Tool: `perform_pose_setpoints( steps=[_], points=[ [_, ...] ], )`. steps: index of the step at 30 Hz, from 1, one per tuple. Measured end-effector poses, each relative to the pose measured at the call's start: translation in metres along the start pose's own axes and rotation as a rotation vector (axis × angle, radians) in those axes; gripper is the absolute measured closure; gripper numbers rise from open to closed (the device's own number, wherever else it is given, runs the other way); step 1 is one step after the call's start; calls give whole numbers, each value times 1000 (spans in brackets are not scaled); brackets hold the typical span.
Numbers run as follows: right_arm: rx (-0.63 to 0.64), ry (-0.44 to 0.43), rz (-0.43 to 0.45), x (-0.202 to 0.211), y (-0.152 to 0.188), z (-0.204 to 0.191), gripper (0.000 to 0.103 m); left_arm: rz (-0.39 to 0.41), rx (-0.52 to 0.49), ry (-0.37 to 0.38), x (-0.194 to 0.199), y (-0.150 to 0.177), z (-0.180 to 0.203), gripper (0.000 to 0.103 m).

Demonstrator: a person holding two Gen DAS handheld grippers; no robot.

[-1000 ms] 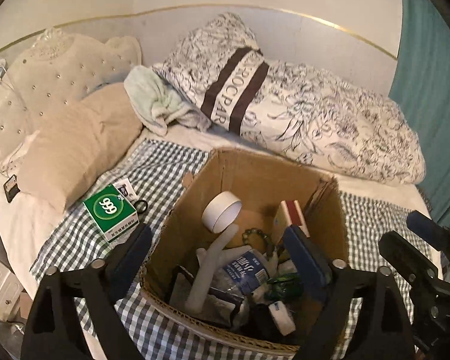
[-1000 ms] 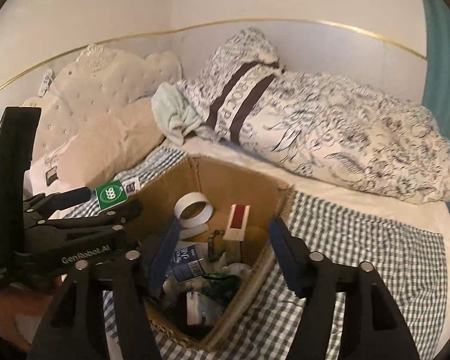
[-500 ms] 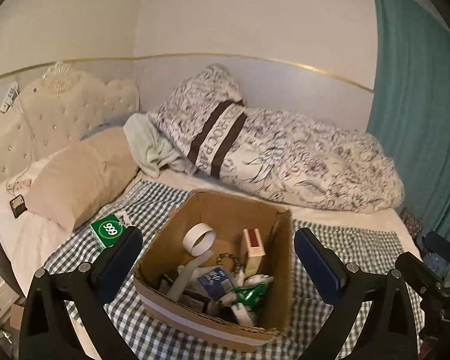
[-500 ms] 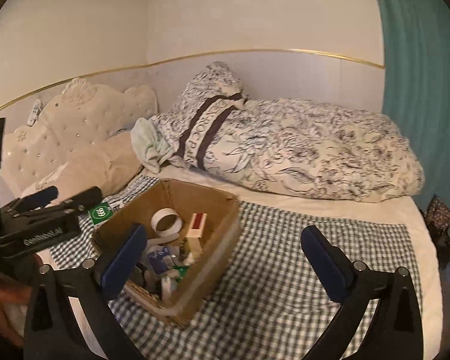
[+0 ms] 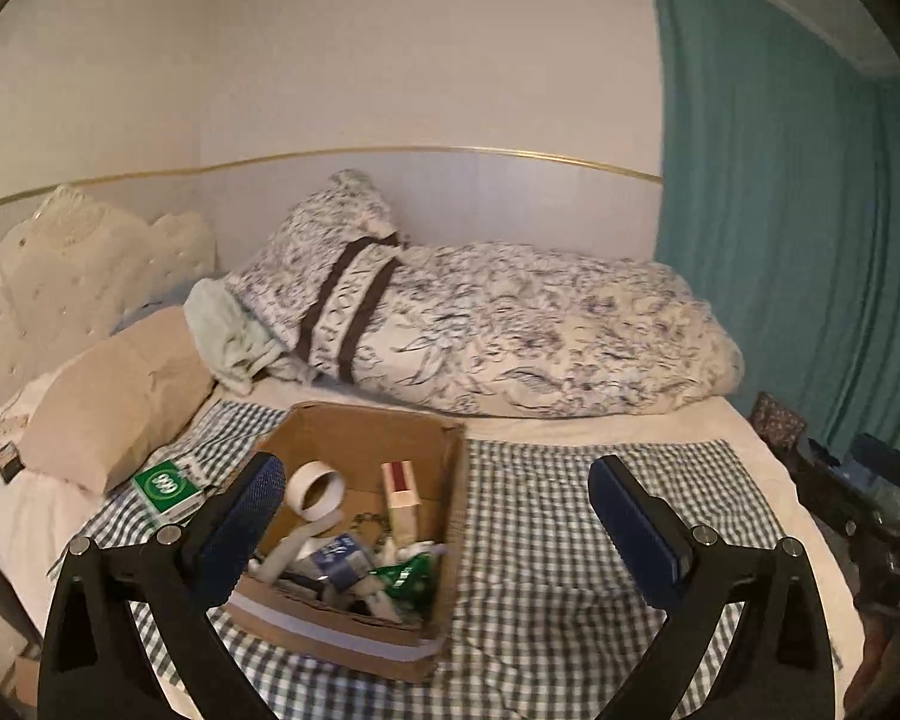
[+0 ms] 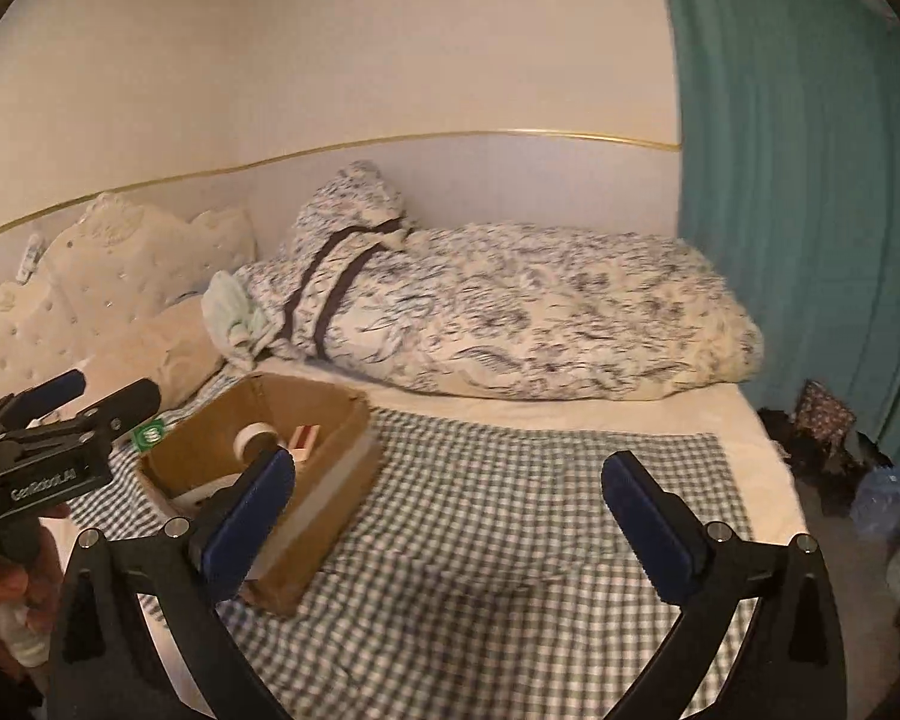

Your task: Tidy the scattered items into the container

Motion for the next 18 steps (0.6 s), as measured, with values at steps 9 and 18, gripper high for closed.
perform_pose_setpoints(
  steps=[9, 18],
  points=[
    [-83, 34, -18, 17, 20, 58, 0, 5, -72, 68, 4, 8, 59, 0],
    [-106, 83, -15, 31, 35, 103, 0, -66, -52, 109, -18, 27, 96, 0]
  ],
)
Point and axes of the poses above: each gripper's, at about its wrist camera, not at the fingertips, and x roughly against the way its jaws point, z to its right, y to its underside, the point moved 10 cm from there along -x, roughly the way its jaws point, and after that the axes turned 1 degree about y, right-handed, at the moved point
